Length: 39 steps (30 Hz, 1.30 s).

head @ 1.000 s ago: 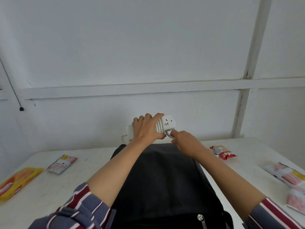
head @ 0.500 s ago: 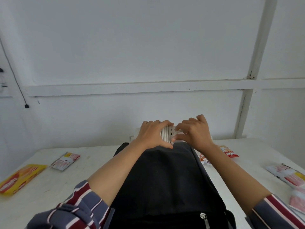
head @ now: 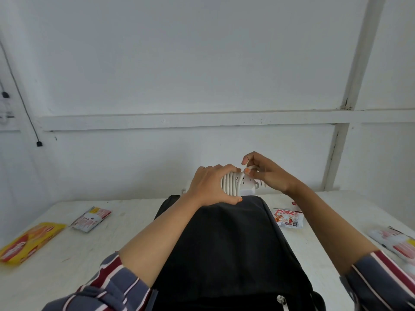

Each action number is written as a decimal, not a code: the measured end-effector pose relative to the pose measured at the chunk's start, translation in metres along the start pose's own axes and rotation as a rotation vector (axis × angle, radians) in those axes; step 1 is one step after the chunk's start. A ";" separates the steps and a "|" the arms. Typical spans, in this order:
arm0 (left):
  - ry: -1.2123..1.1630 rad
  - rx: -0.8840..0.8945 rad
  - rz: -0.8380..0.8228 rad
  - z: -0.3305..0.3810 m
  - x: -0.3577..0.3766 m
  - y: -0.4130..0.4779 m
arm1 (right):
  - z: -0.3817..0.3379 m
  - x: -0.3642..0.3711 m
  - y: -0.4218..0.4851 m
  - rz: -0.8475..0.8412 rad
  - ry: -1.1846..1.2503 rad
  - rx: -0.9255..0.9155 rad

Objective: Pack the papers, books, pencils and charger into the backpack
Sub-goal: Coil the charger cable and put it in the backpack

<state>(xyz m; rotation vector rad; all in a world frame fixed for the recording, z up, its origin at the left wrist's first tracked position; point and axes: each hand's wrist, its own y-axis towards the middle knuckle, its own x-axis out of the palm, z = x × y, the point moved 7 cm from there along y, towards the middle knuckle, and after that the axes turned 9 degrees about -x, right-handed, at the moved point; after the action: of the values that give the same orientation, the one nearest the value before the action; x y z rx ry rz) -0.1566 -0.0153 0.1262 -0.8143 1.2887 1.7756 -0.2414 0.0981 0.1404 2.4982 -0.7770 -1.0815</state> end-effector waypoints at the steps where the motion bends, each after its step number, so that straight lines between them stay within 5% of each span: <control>1: 0.010 0.001 -0.001 -0.001 0.000 0.000 | 0.000 -0.001 0.001 -0.009 0.065 0.020; 14: 0.018 0.081 -0.002 0.020 -0.002 -0.004 | 0.035 -0.003 0.013 0.361 0.371 0.071; 28: 0.041 -0.005 0.066 -0.004 -0.007 -0.003 | 0.043 0.024 -0.009 0.112 0.526 0.270; 39: -0.076 -0.107 -0.041 -0.009 -0.008 -0.003 | 0.012 0.040 -0.008 -0.193 0.108 0.015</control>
<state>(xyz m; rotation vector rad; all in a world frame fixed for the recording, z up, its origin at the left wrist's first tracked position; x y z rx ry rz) -0.1497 -0.0250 0.1297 -0.8186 1.1279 1.8375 -0.2243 0.0802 0.1052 2.6625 -0.5246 -0.9938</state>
